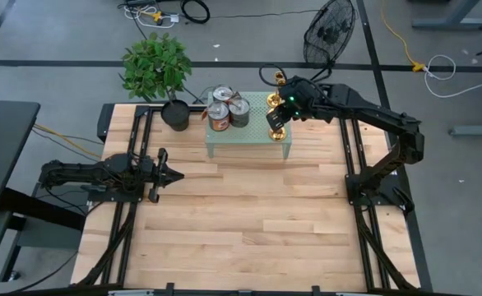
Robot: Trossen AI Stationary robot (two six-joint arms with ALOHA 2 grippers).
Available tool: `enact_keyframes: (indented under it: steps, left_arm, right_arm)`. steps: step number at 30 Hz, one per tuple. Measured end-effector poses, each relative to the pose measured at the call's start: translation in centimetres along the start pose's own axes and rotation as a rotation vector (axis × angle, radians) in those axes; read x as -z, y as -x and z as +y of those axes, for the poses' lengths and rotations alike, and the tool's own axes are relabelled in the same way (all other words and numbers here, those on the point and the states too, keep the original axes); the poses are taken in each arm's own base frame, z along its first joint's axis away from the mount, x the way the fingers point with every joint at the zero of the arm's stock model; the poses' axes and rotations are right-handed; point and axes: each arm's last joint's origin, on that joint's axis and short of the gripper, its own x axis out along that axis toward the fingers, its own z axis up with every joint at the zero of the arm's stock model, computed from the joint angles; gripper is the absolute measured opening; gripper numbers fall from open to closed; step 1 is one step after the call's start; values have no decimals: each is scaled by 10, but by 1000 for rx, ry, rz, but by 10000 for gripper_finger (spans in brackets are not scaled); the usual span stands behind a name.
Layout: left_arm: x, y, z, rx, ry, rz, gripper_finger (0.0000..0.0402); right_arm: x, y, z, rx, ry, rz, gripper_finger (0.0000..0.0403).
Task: Pick & Place candle stick holders
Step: Put the gold candle holder on the shelf
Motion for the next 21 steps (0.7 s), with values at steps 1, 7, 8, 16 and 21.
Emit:
enact_keyframes:
  steps: [1, 7, 8, 16, 21]
  left_arm:
    - [0, 0, 0, 0, 0, 0, 30]
    - [0, 0, 0, 0, 0, 0, 30]
    - [0, 0, 0, 0, 0, 0, 30]
    - [0, 0, 0, 0, 0, 0, 30]
    - [0, 0, 0, 0, 0, 0, 30]
  right_arm:
    - [0, 0, 0, 5, 0, -2, 144]
    - [0, 0, -1, 10, 0, -5, 144]
    - [0, 0, -1, 10, -1, -6, 144]
    - [-1, -1, -1, 27, 1, -21, 144]
    - [-2, -1, -2, 32, -2, -23, 144]
